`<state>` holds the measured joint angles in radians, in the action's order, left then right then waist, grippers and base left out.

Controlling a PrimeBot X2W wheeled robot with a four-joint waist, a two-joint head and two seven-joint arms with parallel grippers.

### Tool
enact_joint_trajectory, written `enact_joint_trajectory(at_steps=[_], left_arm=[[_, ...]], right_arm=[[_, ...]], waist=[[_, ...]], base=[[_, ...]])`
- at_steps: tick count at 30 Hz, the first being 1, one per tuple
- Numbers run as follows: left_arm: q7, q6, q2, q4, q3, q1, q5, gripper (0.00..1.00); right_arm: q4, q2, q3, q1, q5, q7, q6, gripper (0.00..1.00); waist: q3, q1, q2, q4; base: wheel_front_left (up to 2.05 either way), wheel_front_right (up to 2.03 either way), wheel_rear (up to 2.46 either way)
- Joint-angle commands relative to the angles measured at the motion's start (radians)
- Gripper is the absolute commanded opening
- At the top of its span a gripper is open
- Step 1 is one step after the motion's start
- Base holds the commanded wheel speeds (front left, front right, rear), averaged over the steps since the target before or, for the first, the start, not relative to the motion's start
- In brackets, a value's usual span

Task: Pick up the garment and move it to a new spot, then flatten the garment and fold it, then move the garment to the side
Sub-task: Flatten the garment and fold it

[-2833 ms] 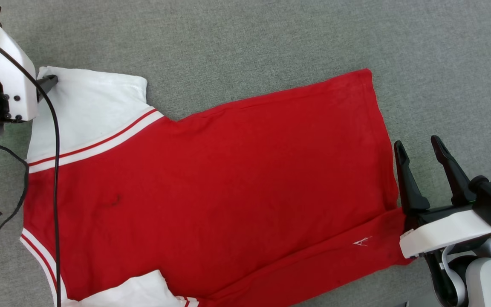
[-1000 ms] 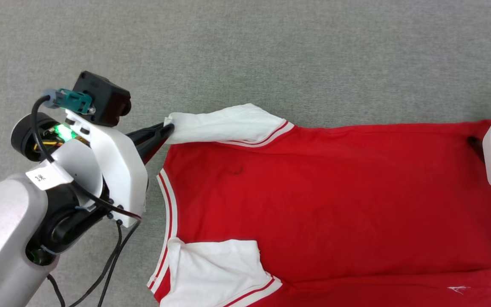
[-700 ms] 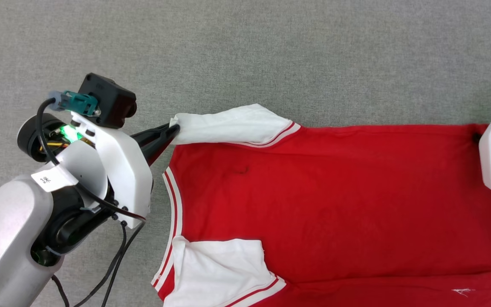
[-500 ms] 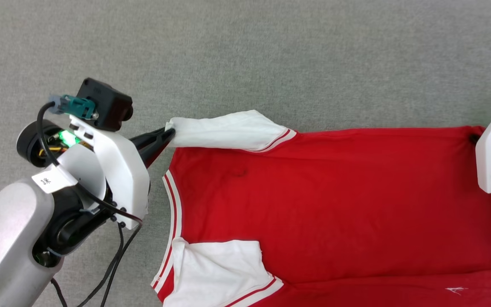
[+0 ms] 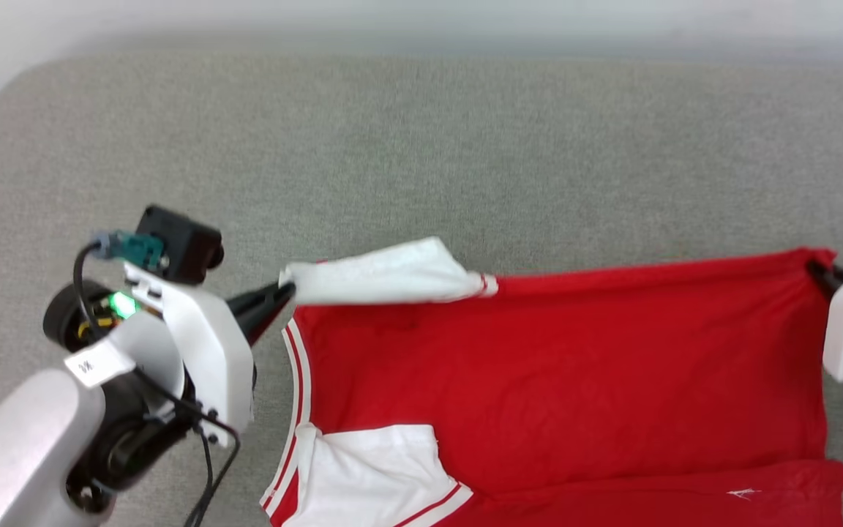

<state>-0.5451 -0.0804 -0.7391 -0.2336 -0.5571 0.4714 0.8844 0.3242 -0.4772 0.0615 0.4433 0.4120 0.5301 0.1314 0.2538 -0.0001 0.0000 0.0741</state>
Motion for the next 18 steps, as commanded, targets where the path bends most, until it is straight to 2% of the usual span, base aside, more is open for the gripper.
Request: enact_joint_trajectory(at_steps=[1, 9, 18], left_arm=[[0.006, -0.009, -0.002, -0.007, 0.000, -0.024, 0.004, 0.00], [0.042, -0.051, -0.015, -0.046, -0.007, -0.172, 0.036, 0.00], [0.092, -0.076, -0.006, -0.050, -0.032, -0.346, 0.083, 0.00]], right_arm=[[-0.010, 0.001, -0.007, -0.028, 0.011, -0.016, -0.002, 0.00], [-0.092, 0.017, -0.046, -0.201, 0.066, -0.081, -0.002, 0.00], [-0.177, 0.030, -0.074, -0.396, 0.117, -0.046, -0.002, 0.00]], waist=[[-0.025, 0.0001, 0.0000, -0.002], [-0.085, 0.0001, 0.0000, 0.002], [-0.126, 0.0001, 0.0000, -0.002]], base=[[0.00, 0.00, 0.00], [0.00, 0.00, 0.00], [0.00, 0.00, 0.00]])
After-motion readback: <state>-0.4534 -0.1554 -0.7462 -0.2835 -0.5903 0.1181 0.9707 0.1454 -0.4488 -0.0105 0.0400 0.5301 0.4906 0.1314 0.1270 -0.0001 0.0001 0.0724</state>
